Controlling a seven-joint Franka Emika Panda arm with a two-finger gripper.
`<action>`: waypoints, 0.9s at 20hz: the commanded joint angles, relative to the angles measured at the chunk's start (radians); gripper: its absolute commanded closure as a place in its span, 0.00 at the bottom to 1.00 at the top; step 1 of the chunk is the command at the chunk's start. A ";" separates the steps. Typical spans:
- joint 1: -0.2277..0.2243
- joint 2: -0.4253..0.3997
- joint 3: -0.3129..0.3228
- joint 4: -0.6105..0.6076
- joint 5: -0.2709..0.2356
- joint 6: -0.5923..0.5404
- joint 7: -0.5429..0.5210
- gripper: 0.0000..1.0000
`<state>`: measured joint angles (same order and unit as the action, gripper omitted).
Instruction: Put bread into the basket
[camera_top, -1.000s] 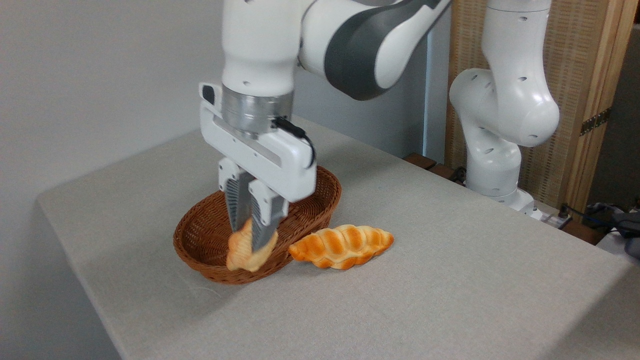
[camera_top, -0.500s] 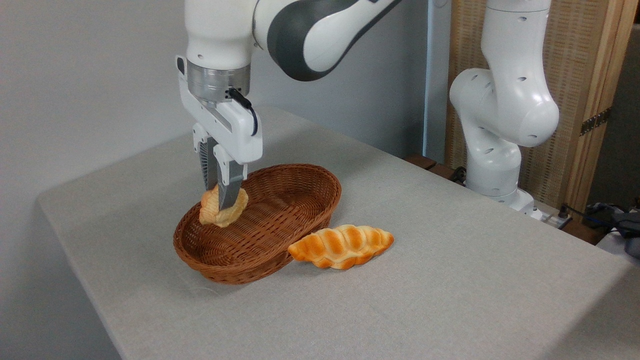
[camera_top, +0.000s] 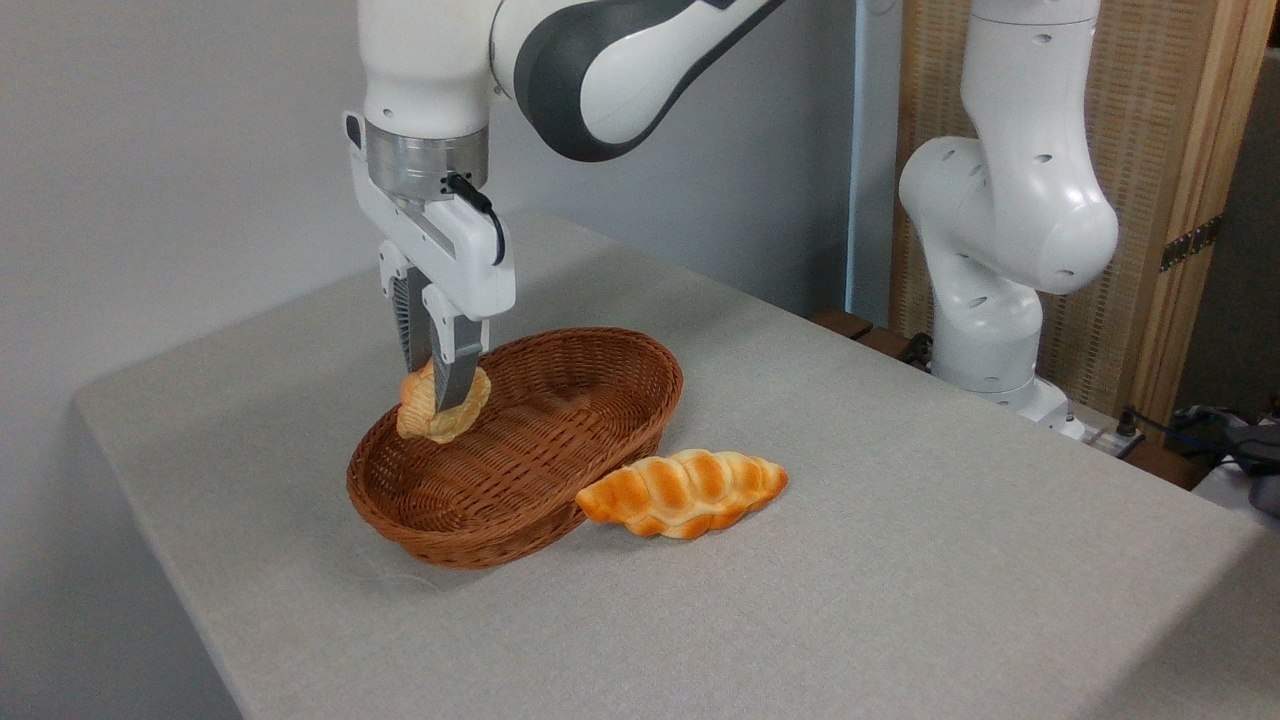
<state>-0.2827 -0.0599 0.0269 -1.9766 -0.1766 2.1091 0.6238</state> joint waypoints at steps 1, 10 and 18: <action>0.004 0.000 -0.004 0.004 -0.007 -0.008 -0.010 0.00; 0.007 -0.001 0.005 0.004 -0.006 -0.020 -0.010 0.00; 0.020 -0.023 0.018 0.038 0.058 -0.127 -0.010 0.00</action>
<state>-0.2640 -0.0618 0.0345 -1.9735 -0.1688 2.0722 0.6238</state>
